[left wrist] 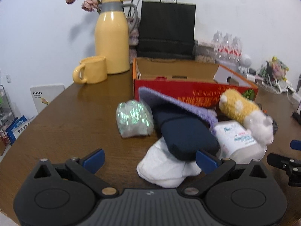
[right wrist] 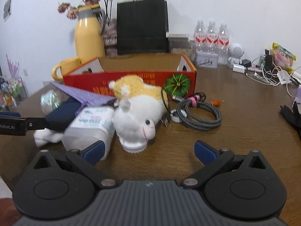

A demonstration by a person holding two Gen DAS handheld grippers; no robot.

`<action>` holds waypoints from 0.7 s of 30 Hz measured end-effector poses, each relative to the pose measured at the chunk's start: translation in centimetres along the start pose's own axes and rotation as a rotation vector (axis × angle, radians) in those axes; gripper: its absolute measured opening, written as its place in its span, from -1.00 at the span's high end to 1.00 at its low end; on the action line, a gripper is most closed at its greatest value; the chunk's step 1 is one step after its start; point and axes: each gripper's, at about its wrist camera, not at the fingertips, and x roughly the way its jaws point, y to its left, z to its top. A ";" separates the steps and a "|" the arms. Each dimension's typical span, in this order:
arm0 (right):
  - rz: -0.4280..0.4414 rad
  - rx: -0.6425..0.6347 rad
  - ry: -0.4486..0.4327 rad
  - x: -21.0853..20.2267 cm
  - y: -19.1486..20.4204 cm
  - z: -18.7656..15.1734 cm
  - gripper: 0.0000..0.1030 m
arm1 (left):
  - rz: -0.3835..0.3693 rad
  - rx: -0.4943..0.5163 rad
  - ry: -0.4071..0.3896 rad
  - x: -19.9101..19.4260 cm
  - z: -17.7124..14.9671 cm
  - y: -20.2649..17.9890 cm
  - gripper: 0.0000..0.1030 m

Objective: Organize objects
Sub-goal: 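Move both tools back toward the remaining items on the table, then grasp the white cloth with the left tool while the right tool grasps the jar lid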

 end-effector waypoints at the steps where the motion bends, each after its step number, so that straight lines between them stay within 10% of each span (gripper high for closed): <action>1: -0.006 -0.007 0.012 0.4 0.0 0.0 -0.96 | 0.000 0.005 0.011 0.3 -0.1 -0.1 -1.00; 18: 0.074 -0.034 0.058 3.5 0.5 0.4 -0.42 | -0.057 0.071 0.068 3.8 -0.3 -1.6 -1.00; 21: 0.093 -0.042 0.048 3.4 0.6 0.5 -0.03 | -0.069 0.081 0.049 3.9 -0.5 -1.8 -0.96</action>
